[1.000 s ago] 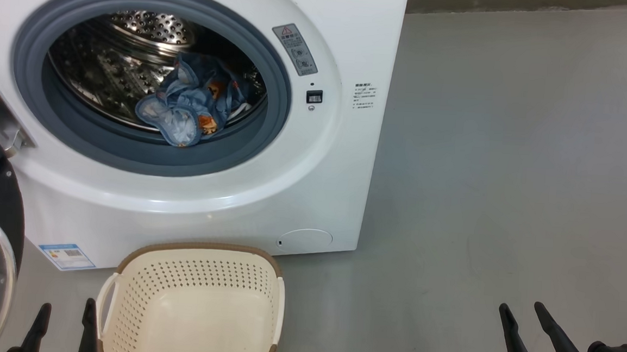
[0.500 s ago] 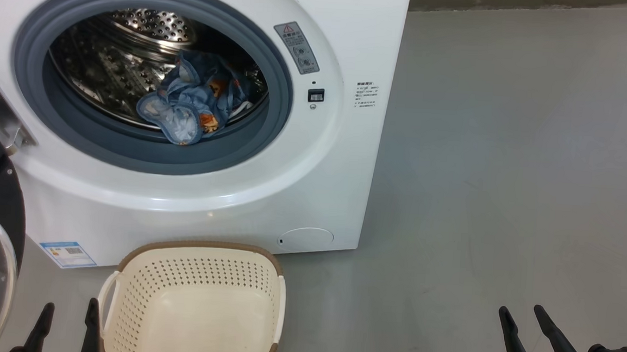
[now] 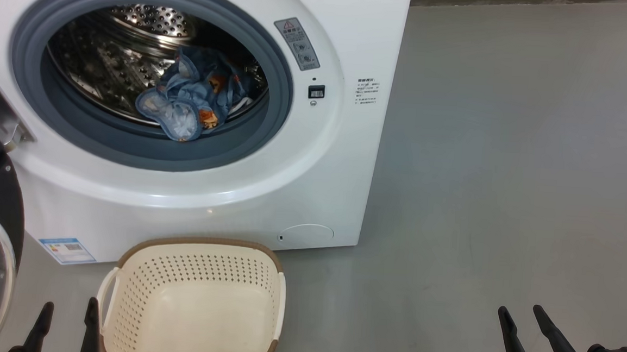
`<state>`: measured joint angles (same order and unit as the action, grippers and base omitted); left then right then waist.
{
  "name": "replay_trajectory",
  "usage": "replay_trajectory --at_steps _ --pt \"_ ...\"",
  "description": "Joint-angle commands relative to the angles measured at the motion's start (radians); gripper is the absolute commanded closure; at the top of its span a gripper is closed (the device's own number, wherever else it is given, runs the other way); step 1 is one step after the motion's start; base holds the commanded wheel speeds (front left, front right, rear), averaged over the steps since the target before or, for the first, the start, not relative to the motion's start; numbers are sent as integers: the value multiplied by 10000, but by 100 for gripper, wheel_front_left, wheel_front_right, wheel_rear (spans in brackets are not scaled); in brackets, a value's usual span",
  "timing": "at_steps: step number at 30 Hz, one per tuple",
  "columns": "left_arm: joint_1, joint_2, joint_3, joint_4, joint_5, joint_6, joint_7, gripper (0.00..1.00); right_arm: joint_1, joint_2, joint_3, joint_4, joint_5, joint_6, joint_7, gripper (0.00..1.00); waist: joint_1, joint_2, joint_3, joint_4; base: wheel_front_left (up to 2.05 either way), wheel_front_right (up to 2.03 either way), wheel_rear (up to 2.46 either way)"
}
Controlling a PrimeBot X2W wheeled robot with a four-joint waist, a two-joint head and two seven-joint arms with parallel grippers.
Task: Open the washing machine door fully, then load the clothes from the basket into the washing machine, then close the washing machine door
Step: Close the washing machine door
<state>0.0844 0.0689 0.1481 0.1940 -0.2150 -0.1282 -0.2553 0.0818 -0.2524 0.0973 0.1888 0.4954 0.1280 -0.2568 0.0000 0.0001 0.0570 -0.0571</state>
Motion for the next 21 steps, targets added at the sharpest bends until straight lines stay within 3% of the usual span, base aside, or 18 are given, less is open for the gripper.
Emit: replay_trajectory --at_steps 1,15,21 --pt "-240 119 368 -268 5 -25 -65 0 -134 -157 216 -250 -19 27 -49 0 0 -1 9 0 -60 60 0" --pt "-267 145 301 -334 -134 -25 -65 0 -186 -164 163 -263 -19 27 -49 0 0 -1 100 85 -138 138 0" --pt "-248 192 235 -424 -150 -25 -65 0 -193 -158 183 -261 -25 27 -49 0 0 -1 64 134 -76 76 0"
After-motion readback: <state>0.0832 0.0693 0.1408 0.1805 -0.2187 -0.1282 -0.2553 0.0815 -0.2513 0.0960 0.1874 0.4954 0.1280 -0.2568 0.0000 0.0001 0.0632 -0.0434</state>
